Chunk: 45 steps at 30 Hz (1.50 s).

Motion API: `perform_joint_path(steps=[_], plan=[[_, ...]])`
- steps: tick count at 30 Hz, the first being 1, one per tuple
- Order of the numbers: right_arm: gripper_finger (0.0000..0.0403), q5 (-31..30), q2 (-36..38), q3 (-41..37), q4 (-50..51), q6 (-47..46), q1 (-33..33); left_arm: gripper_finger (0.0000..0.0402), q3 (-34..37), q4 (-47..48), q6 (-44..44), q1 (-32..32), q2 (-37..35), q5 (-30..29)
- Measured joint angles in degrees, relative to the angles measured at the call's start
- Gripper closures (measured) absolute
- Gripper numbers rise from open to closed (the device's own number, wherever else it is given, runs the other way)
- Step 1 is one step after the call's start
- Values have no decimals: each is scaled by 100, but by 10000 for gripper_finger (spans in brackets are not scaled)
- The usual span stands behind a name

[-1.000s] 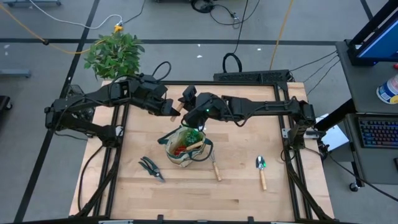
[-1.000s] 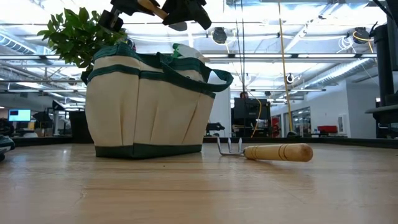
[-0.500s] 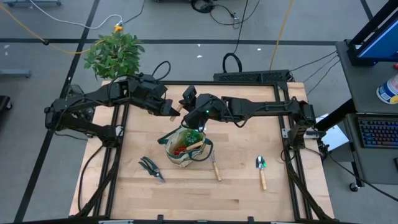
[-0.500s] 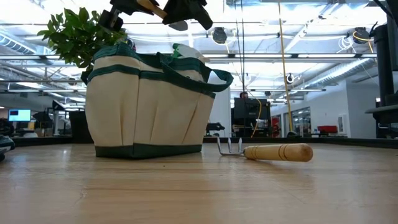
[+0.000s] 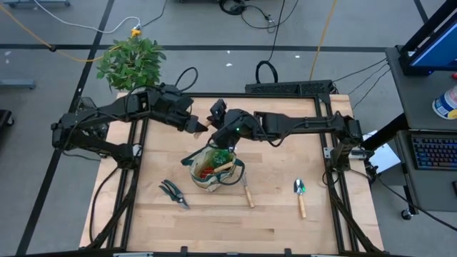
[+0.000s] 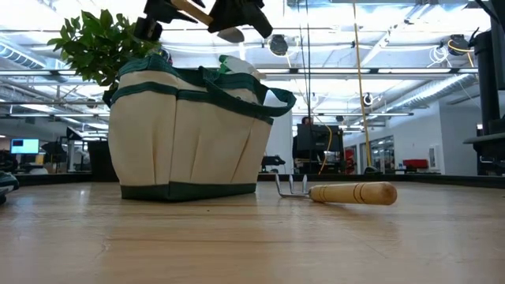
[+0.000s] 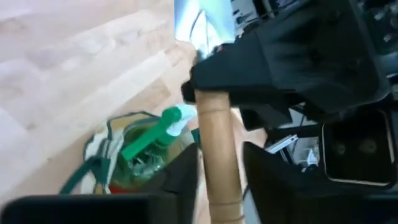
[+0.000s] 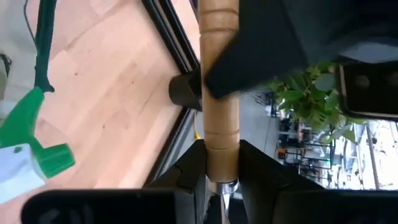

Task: Pick & Place Garden tools in Gardening bag
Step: Put the brown trowel into the brown bag

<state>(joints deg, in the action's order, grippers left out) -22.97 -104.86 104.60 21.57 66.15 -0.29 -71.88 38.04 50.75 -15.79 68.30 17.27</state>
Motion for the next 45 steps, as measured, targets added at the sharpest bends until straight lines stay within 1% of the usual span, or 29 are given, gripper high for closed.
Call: perform_joint_path(steps=[3, 6, 9, 13, 15, 17, 22, 26, 28, 30, 37, 41, 45], plan=[[340, -62, 0, 0, 113, 0, 10, 214, 0, 47, -331, -4, 1, 0], [340, -88, 0, 0, 206, 11, 6, 172, 0, 50, -654, -24, 1, 16], [340, -105, 0, 0, 418, -31, 1, 143, 0, 61, -967, -112, -22, 51], [340, -99, 0, 0, 758, -283, -25, 118, 0, 72, -1620, -331, -149, 9], [340, -99, 0, 0, 777, -454, -73, 111, 0, 75, -1901, -450, -257, -191], [340, -108, 2, 0, 705, -657, -130, 105, 0, 99, -2152, -539, -398, -516], [340, -90, 198, 0, 387, -1245, -259, 102, 0, 476, -2641, -647, -774, -1528], [340, -6, 407, 2, 221, -1659, -311, 102, 0, 1088, -2560, -635, -988, -2189], [340, 214, 512, 2, 187, -1924, -319, 101, 0, 1319, -2520, -590, -1050, -2351], [340, 490, 656, 2, 130, -2250, -320, 102, 4, 1373, -2593, -516, -1115, -2388], [341, 1464, 965, 2, -90, -3375, -300, 99, 63, 1028, -3016, 94, -1405, -2398], [341, 2261, 1075, 2, -229, -4148, -300, 101, 383, 684, -3015, 547, -1690, -2563], [341, 3093, 1061, 2, -532, -4742, -296, 98, 957, 134, -2976, 1004, -2025, -2643]])
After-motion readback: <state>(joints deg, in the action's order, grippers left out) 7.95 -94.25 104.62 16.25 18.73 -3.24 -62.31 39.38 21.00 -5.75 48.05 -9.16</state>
